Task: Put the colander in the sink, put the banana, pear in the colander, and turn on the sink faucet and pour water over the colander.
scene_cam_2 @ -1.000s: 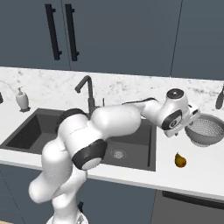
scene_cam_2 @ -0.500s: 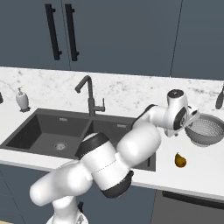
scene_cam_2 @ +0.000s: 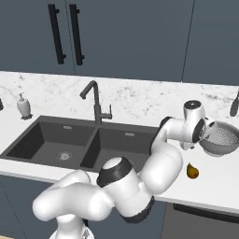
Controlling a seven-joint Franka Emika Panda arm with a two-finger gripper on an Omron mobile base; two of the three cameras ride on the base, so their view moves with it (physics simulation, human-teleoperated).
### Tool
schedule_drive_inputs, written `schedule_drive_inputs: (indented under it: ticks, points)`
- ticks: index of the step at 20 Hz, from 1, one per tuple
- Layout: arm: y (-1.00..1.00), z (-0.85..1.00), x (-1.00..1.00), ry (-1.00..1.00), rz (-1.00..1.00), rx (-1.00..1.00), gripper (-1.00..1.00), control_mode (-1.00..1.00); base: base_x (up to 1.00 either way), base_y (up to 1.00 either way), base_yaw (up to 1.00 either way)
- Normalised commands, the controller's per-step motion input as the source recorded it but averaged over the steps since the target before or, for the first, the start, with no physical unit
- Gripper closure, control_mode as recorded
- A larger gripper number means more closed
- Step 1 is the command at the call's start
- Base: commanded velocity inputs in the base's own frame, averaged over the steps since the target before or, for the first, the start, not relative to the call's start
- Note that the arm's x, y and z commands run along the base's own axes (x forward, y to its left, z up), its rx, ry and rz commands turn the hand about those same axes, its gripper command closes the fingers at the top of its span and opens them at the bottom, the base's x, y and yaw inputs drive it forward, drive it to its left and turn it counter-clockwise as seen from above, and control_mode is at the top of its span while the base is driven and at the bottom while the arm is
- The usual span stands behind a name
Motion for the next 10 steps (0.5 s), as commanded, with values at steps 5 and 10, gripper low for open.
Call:
schedule_drive_inputs:
  ticks: [5,10]
  points:
    - [-0.13,-0.16,0.18,0.00,0.03,0.00,-1.00,-1.00,0.00,0.00,0.00]
    - [-0.09,-0.15,0.35,0.00,0.05,0.00,-1.00,-1.00,0.00,0.00,0.00]
